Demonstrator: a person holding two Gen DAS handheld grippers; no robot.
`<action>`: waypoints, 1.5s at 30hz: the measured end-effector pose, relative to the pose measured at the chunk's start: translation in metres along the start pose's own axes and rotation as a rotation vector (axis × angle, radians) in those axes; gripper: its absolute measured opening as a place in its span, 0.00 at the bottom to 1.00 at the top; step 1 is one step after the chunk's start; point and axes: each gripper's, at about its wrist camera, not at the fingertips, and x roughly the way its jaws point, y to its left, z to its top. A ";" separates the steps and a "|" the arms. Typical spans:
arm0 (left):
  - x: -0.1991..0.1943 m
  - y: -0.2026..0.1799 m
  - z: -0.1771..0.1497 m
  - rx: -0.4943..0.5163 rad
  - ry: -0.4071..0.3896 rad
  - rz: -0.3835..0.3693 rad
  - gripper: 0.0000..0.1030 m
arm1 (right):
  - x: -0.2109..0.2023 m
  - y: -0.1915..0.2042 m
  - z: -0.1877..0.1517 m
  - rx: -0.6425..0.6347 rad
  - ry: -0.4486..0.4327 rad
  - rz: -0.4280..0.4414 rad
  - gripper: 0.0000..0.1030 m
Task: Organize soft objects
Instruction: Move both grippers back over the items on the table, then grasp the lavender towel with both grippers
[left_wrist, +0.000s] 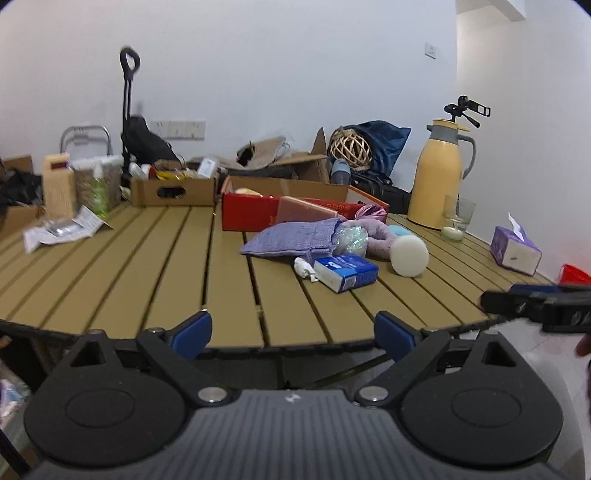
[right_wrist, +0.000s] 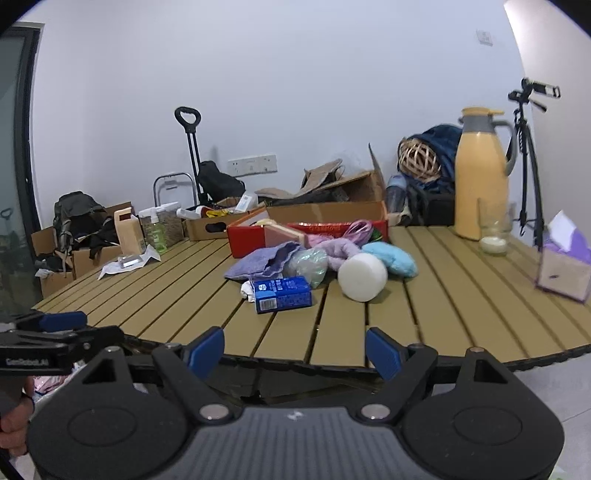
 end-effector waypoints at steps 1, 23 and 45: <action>0.011 0.001 0.005 -0.008 0.009 -0.020 0.83 | 0.012 0.000 0.002 0.004 0.014 0.001 0.80; 0.268 0.111 0.087 -0.261 0.226 -0.323 0.30 | 0.263 -0.003 0.081 0.276 0.139 0.164 0.21; 0.137 0.024 0.053 -0.156 0.093 -0.284 0.64 | 0.140 -0.043 0.074 0.171 0.147 0.195 0.03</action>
